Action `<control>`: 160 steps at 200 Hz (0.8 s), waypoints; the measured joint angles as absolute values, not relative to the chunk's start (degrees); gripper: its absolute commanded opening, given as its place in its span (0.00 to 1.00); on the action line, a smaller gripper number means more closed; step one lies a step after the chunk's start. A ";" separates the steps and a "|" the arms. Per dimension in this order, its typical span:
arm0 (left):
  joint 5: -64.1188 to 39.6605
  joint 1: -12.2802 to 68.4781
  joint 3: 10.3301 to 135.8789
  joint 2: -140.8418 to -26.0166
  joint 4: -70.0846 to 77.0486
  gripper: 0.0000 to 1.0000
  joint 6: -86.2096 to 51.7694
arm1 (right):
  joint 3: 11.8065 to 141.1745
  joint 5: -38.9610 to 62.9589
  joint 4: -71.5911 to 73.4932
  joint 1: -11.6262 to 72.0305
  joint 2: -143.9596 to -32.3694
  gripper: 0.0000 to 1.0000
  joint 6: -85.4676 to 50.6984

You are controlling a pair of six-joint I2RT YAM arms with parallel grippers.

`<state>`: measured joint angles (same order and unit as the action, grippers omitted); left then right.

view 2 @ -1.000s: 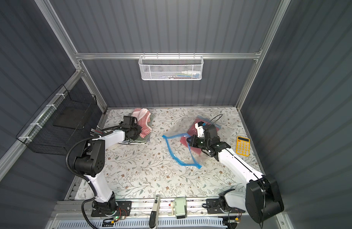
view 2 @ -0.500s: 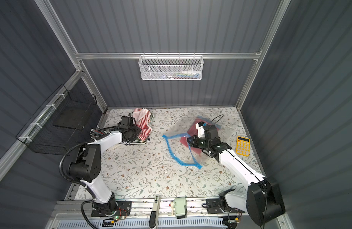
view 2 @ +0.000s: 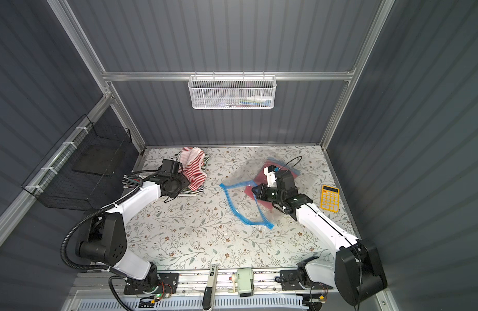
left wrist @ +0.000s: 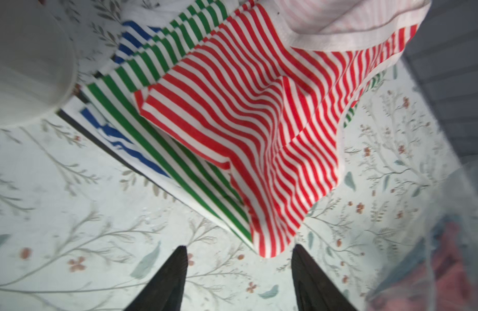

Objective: Take the tank top out of the vacuum bag
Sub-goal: Place the tank top on the tank top, then adjust the tank top.

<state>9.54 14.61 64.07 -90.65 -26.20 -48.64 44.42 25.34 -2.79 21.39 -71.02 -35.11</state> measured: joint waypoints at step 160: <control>20.95 8.29 95.64 -117.78 -40.69 0.59 -32.32 | 44.25 25.28 -2.81 22.13 -71.05 0.00 -35.57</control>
